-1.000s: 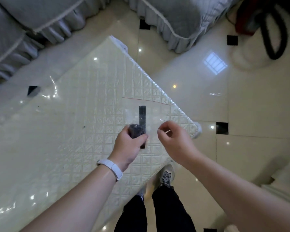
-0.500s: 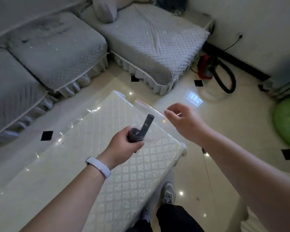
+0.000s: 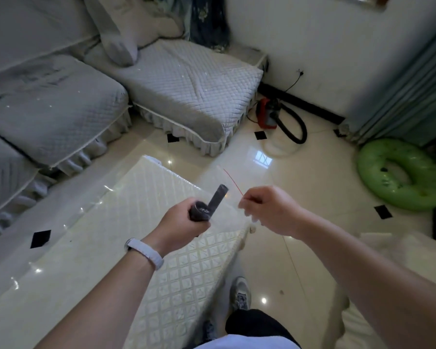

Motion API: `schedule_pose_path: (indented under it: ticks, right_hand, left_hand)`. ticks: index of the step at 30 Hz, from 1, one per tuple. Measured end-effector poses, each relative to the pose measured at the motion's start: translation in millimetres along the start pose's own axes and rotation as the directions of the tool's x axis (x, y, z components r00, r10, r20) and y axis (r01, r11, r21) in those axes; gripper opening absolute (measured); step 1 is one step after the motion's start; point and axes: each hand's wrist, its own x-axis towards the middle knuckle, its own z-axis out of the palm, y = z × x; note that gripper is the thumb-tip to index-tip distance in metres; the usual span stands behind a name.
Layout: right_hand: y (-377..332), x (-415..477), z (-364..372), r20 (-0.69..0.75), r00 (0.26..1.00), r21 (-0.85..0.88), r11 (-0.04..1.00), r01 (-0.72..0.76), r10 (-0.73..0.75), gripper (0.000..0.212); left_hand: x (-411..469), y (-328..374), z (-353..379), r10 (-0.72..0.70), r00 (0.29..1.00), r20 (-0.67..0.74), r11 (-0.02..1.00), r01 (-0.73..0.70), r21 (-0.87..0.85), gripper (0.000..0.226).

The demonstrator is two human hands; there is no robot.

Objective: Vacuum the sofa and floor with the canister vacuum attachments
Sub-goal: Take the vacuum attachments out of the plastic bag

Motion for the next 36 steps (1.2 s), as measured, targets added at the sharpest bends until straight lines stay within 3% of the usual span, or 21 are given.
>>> schedule_pose_path:
  ticks: [7,9,12,15,18,21,23,27,31,36]
  right_hand:
    - [13.3,-20.9,-2.4,-0.105,0.994,0.093,0.996,0.019,-0.009,0.033]
    - [15.8,-25.3,-4.4,-0.137,0.990,0.103,0.994,0.034,-0.020,0.037]
    - [14.4,-35.1,-9.1,-0.144,0.989,0.058,0.997,0.047,-0.039,0.038]
    - [14.7,-43.6,-11.7,-0.163,0.986,0.000,1.000,0.028,-0.027,0.041]
    - [18.7,-48.6,-10.7,-0.173,0.985,-0.044,0.999,0.009,-0.016,0.039]
    - [22.2,-53.3,-7.3,-0.161,0.987,-0.046,0.999,-0.012,0.004,0.037]
    - [24.8,-55.1,-5.7,-0.163,0.987,-0.050,0.998,-0.024,0.016,0.036]
    - [32.5,-55.7,-2.5,-0.194,0.980,-0.015,0.999,-0.037,0.034,0.040]
    - [39.9,-58.2,2.1,-0.227,0.972,0.068,0.996,-0.052,0.066,0.039]
    - [44.6,-62.1,1.7,-0.274,0.948,0.017,0.986,-0.164,0.162,0.030]
  left_hand:
    - [-2.7,8.3,20.6,0.025,0.997,0.075,0.997,-0.019,-0.071,0.030]
    - [-2.7,4.7,26.7,0.028,0.992,0.124,0.998,-0.020,-0.066,0.045]
    - [-3.2,0.8,35.8,0.077,0.994,0.083,0.997,-0.077,0.002,0.077]
    - [-13.1,11.9,48.7,0.132,0.990,-0.047,0.989,-0.135,-0.053,0.064]
    - [-21.8,33.6,65.3,0.078,0.991,-0.111,0.980,-0.097,-0.172,0.048]
    - [-20.0,54.4,78.0,-0.037,0.999,0.003,0.963,0.037,-0.267,0.058]
    - [-17.5,64.4,82.6,-0.085,0.994,0.073,0.936,0.105,-0.335,0.043]
    - [-12.2,67.2,84.4,-0.121,0.989,0.084,0.928,0.143,-0.343,0.016]
    - [-14.9,64.6,74.6,-0.117,0.989,0.086,0.935,0.139,-0.325,0.023]
    - [-14.2,65.6,50.6,-0.052,0.998,0.019,0.975,0.055,-0.217,0.034]
